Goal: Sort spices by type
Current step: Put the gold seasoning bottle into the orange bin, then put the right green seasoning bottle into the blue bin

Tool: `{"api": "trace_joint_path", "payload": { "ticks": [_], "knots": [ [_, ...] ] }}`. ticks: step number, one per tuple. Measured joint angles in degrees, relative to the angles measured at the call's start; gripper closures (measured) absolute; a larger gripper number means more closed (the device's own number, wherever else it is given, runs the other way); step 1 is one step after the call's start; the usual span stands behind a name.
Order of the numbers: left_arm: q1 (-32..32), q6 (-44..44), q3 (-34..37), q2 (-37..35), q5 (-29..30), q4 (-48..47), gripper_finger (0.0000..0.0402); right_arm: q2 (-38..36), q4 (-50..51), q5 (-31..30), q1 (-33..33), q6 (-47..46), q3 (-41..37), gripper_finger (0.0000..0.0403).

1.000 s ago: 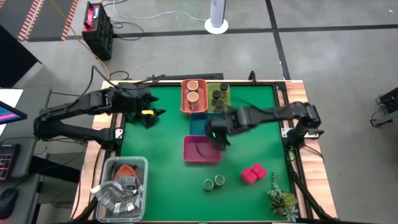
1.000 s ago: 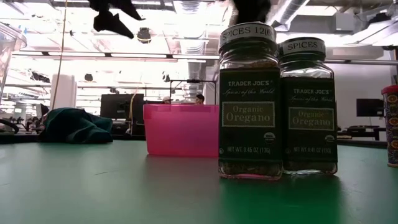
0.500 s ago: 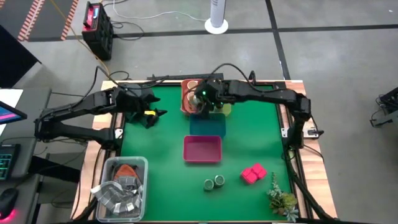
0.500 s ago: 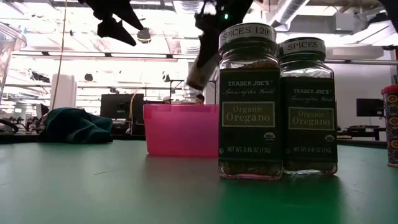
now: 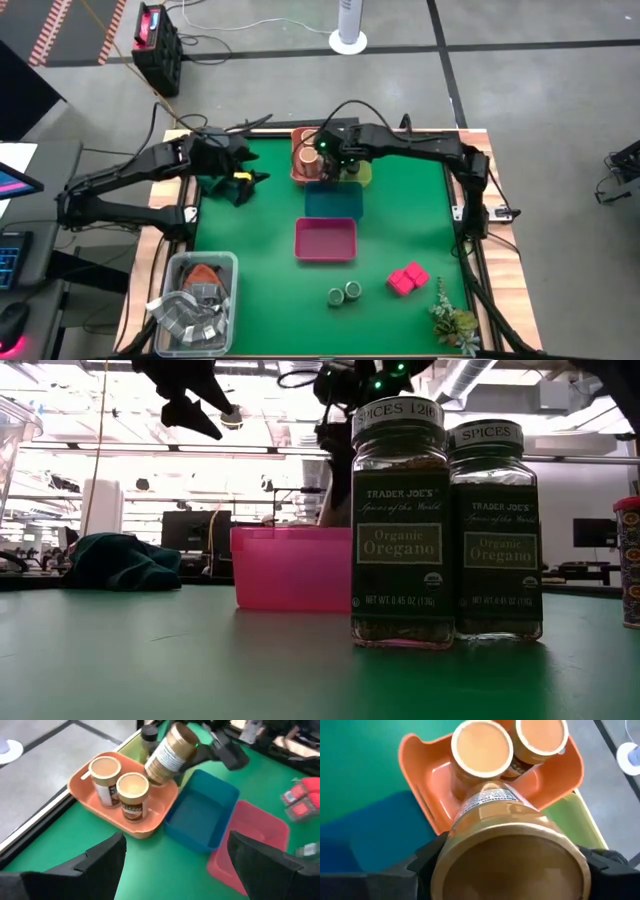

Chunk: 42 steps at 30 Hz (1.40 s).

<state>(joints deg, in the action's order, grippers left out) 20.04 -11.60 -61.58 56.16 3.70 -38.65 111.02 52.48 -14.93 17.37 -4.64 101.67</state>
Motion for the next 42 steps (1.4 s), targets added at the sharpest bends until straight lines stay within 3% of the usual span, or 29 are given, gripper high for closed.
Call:
{"api": "trace_joint_path", "payload": {
  "ticks": [17,22,26,34,42],
  "knots": [
    [1.04,-1.37,0.0,0.85,-0.77,0.18,0.0072,5.87,-1.9,1.71,-0.39,1.41,0.0,0.0088],
    [1.02,-1.49,0.0,0.85,-1.99,0.76,0.0072,6.58,-2.55,7.98,0.53,0.73,0.02,0.0048],
    [1.02,-1.49,0.0,0.85,-2.21,0.77,0.0072,6.43,-2.61,8.86,1.73,0.06,0.07,0.0011],
    [1.02,-1.28,-0.02,0.87,-8.0,0.68,0.0072,5.93,6.61,8.86,1.96,-0.86,4.55,0.0015],
    [-0.09,-1.95,-0.04,2.62,-12.9,0.46,0.0072,-0.41,18.03,6.59,-5.42,-3.66,6.56,0.0008]
  ]
}}
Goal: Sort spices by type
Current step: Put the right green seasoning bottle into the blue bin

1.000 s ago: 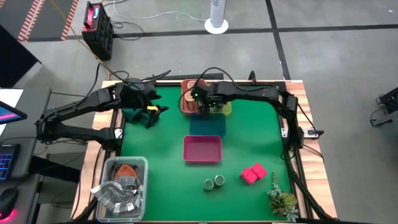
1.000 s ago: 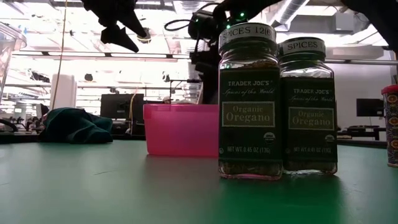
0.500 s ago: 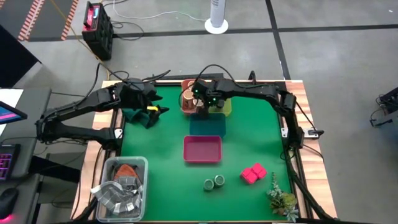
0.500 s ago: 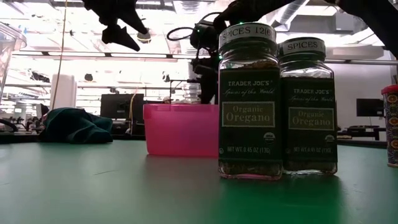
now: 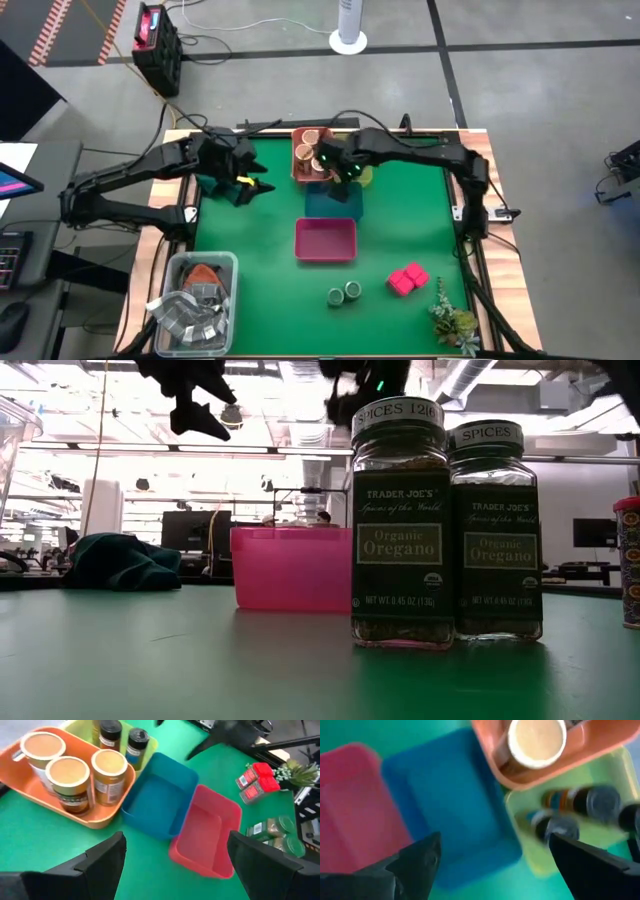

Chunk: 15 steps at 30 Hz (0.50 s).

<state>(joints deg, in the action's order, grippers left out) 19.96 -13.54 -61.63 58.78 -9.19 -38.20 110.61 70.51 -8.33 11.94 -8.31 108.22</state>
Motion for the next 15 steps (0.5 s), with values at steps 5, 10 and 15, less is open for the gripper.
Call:
{"api": "trace_joint_path", "payload": {
  "ticks": [5,10,15],
  "knots": [
    [-4.22,-0.11,0.0,0.07,0.27,-0.42,0.0072,-8.51,3.93,-2.37,-7.96,-9.06,-3.18,0.0009],
    [-12.53,-2.59,-0.02,1.58,0.46,-0.81,0.0072,-17.63,1.76,-3.48,-19.37,-24.08,-12.88,0.0009],
    [-23.26,-7.12,-0.02,6.47,1.07,3.05,0.0072,-22.45,-9.26,-5.0,-32.3,-36.21,-22.03,0.0009]
  ]
}}
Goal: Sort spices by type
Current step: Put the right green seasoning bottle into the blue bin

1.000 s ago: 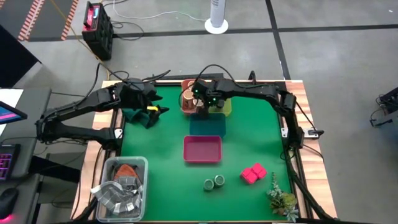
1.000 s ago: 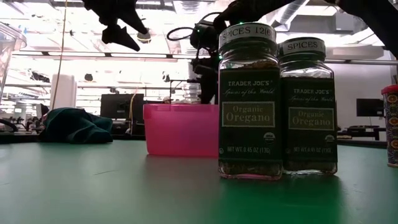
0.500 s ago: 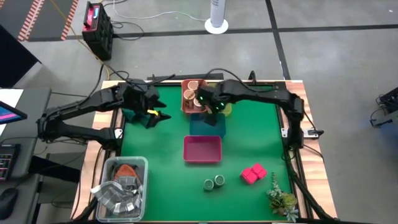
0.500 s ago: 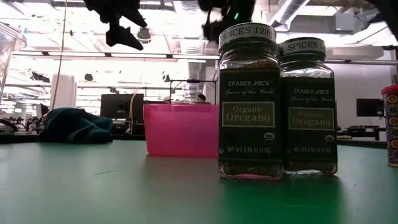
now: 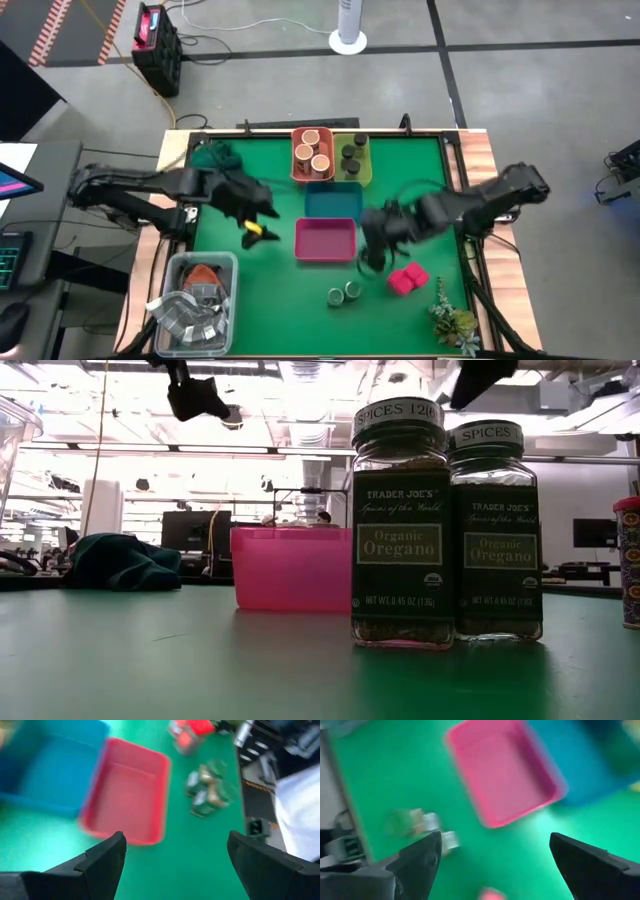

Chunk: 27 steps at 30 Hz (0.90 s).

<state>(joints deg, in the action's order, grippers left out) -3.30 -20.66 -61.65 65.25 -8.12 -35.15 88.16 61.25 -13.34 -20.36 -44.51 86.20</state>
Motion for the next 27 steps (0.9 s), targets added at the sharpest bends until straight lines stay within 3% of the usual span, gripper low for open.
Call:
{"api": "trace_joint_path", "payload": {
  "ticks": [5,10,13,20,27],
  "knots": [
    [-6.68,-2.57,-0.06,4.67,3.21,6.37,0.0072,4.78,-10.0,-1.61,-9.35,-2.9,-2.06,0.001],
    [-8.22,-6.98,-3.63,7.33,4.6,5.86,0.0072,12.61,-9.54,-1.69,-13.33,0.48,0.49,0.001],
    [-9.53,-7.61,-6.95,7.88,5.17,3.58,0.0072,15.86,-7.21,-1.75,-13.78,2.79,3.46,0.001],
    [-12.9,-7.69,-13.83,7.92,12.82,-4.3,0.0072,19.6,-5.87,-1.41,-12.89,7.4,6.01,0.001],
    [-14.77,-9.13,-15.52,7.76,13.68,-5.29,0.0072,19.91,-7.85,0.67,-10.96,9.87,5.16,0.0012]
  ]
}}
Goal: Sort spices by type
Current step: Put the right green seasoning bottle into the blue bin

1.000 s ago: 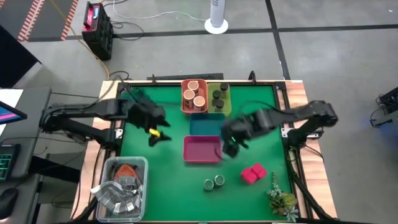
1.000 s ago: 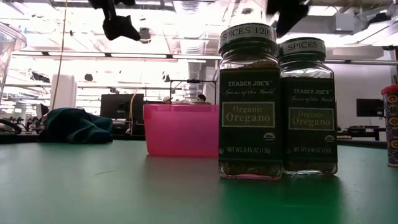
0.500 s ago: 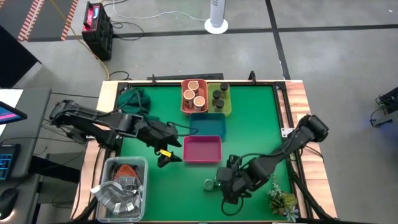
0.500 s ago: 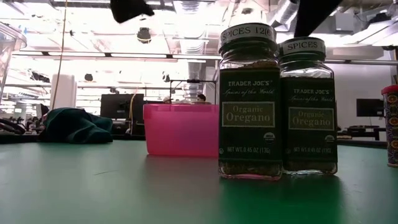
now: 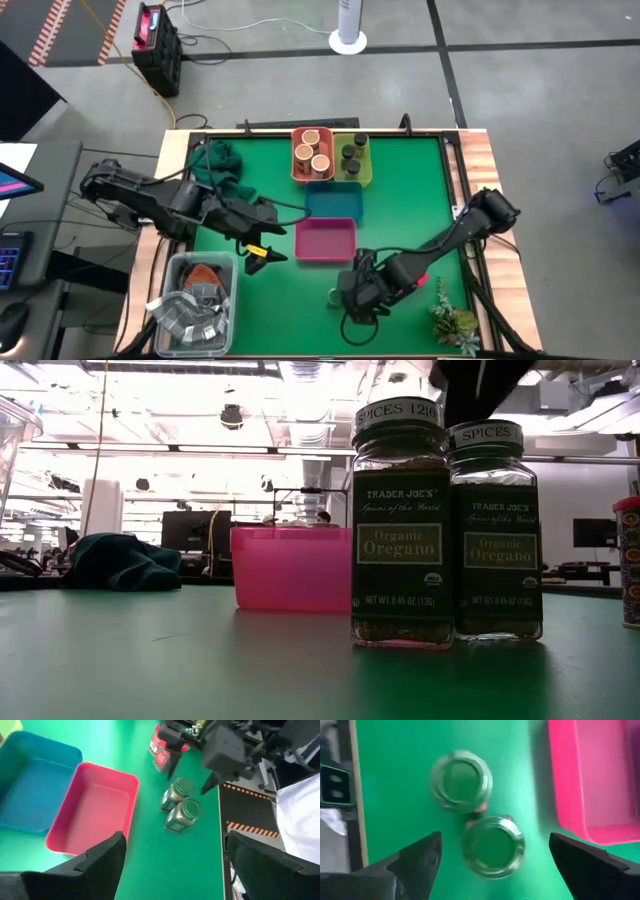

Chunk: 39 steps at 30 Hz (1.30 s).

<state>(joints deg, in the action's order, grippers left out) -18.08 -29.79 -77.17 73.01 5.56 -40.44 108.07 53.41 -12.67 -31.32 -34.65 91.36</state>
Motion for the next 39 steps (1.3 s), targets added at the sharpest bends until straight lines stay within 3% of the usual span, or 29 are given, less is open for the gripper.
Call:
{"api": "trace_joint_path", "payload": {
  "ticks": [10,25,33,39],
  "knots": [
    [-2.9,-1.56,0.0,0.02,0.77,-0.05,0.0072,0.09,-5.44,3.32,-0.15,-0.74,-5.46,0.0052],
    [-2.76,-1.34,0.0,0.02,1.17,-1.42,0.0072,-0.05,-8.25,3.35,1.01,-1.18,-7.88,0.0174],
    [-1.89,-0.23,0.04,-0.32,1.17,-2.85,0.0072,-0.74,3.52,3.76,3.0,0.38,-4.63,0.0174],
    [0.18,-0.03,0.04,-2.42,1.18,-2.69,0.0072,-5.83,7.68,3.78,5.65,3.12,-3.48,0.0174]
  ]
}}
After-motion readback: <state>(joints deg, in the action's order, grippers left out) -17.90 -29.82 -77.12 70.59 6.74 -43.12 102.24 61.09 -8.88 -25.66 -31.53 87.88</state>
